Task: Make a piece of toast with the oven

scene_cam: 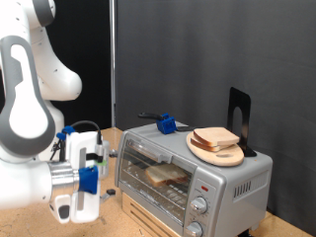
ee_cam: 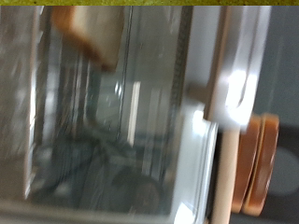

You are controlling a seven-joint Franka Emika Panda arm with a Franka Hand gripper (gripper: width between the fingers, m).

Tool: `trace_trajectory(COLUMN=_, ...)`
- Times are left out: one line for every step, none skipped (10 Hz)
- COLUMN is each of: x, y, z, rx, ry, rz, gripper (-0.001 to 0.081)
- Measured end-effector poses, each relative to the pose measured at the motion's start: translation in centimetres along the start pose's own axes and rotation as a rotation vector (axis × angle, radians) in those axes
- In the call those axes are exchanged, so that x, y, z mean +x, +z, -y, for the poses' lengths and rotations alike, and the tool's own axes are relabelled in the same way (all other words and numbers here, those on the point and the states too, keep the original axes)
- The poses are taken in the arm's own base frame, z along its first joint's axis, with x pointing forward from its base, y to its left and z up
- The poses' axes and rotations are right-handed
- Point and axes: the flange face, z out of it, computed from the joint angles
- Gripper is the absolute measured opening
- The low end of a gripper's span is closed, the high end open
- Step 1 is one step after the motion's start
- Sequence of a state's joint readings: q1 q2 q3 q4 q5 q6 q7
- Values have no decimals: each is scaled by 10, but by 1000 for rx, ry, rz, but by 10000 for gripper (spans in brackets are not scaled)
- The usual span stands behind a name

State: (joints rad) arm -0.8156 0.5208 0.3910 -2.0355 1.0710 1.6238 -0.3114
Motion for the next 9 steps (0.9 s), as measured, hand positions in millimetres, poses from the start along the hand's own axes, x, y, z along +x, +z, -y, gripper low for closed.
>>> trace_trajectory(x=14, y=1, z=0, rx=18, ry=-12, rz=-24, gripper=808)
trace_trajectory(x=27, y=2, z=1, rx=28, ry=-15, rz=-37, gripper=808)
trace_trajectory(x=40, y=2, z=3, rx=40, ry=-12, rz=-55, gripper=808)
trace_trajectory(x=54, y=3, z=4, rx=51, ry=-5, rz=-74, gripper=808)
trace_trajectory(x=67, y=5, z=7, rx=55, ry=3, rz=-92, gripper=808)
trace_trajectory(x=80, y=7, z=10, rx=49, ry=-3, rz=-121, gripper=808)
trace_trajectory(x=91, y=10, z=12, rx=45, ry=-12, rz=-135, gripper=808)
trace_trajectory(x=90, y=10, z=11, rx=47, ry=-10, rz=-131, gripper=808)
trace_trajectory(x=89, y=12, z=10, rx=47, ry=5, rz=-114, gripper=808)
